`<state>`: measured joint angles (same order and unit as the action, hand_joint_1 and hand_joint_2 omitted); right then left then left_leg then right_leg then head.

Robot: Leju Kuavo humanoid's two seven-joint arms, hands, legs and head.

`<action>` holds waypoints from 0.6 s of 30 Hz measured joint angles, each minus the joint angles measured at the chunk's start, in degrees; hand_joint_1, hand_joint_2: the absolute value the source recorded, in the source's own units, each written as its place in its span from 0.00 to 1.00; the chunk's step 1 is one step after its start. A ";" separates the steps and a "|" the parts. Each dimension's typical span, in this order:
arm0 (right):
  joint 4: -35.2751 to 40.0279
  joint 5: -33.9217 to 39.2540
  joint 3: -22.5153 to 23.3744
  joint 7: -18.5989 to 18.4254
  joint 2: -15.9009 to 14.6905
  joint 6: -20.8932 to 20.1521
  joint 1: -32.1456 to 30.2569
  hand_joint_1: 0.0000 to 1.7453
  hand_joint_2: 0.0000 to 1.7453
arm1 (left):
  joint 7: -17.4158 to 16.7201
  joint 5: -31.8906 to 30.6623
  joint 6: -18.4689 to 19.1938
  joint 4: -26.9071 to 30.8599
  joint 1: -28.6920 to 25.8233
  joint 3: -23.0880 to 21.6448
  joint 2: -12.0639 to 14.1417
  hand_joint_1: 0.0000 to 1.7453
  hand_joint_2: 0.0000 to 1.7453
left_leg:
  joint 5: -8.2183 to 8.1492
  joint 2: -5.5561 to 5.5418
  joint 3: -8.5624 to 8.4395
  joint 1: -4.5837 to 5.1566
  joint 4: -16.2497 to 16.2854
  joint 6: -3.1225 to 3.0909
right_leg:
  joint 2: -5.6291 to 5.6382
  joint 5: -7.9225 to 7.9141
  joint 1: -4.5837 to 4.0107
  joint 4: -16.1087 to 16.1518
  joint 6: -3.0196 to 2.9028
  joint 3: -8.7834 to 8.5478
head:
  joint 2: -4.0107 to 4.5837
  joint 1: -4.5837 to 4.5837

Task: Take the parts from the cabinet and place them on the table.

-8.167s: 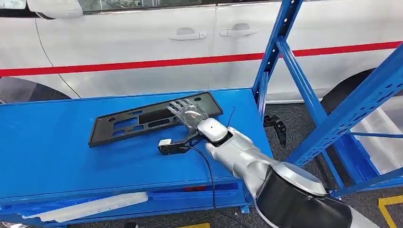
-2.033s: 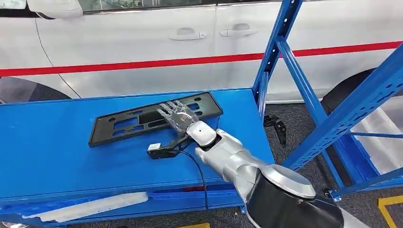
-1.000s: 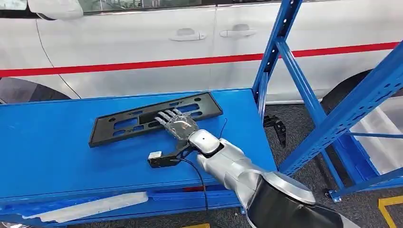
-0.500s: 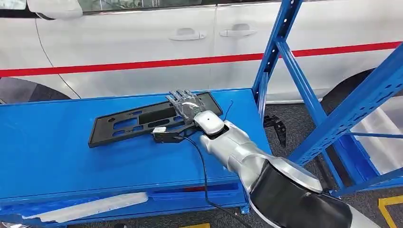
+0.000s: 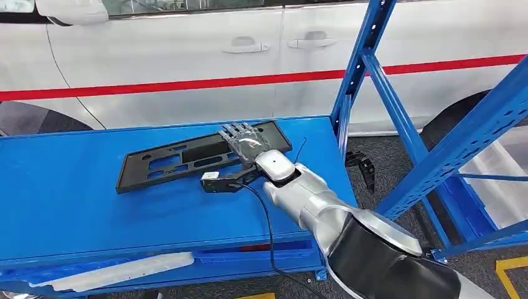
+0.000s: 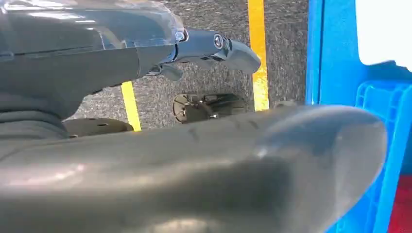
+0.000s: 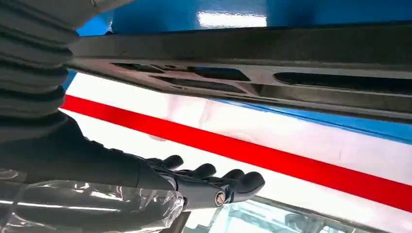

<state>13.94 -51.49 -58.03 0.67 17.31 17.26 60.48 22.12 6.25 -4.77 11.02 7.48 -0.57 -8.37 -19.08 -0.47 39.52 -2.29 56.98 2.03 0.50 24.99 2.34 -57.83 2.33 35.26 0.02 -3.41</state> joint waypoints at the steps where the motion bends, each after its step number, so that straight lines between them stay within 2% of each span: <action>1: 0.00 -0.15 0.02 0.35 0.00 0.20 -0.06 0.00 0.00 | 0.00 -0.18 0.05 0.00 0.12 0.00 -0.02 0.00 0.00 | 0.00 0.00 0.00 0.00 0.00 0.00 | 0.00 0.00 0.00 0.00 0.00 0.00 | 0.00 0.00; 3: 0.04 -0.53 0.02 0.57 0.04 0.31 -0.13 0.00 0.00 | 0.22 -0.39 -0.02 0.00 0.32 0.00 -0.11 0.00 0.00 | 0.00 0.00 0.00 0.00 0.00 0.00 | 0.00 0.00 0.00 0.00 0.00 -0.01 | 0.00 0.00; 4: 0.07 -0.74 0.04 0.57 0.06 0.31 -0.14 0.00 1.00 | 0.33 -0.63 -0.11 0.00 0.38 -0.02 -0.13 0.00 0.00 | 0.00 0.00 0.01 0.00 0.00 0.00 | 0.00 0.00 0.00 0.00 0.00 -0.01 | 0.00 0.00; 18: 0.13 -2.36 0.24 2.28 0.94 0.51 -0.22 0.00 1.00 | -0.72 -0.83 -2.56 0.00 -0.90 -0.33 -0.11 0.00 0.00 | -0.01 -0.01 0.03 0.00 0.00 0.01 | -0.02 0.02 -0.01 0.00 0.00 -0.01 | 0.00 0.00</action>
<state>14.08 -53.86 -57.79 2.95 18.25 17.77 60.26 21.40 5.42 -7.32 11.02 6.58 -0.90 -8.48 -19.09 -0.48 39.56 -2.30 56.98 2.03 0.48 25.02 2.33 -57.83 2.33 35.24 0.02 -3.41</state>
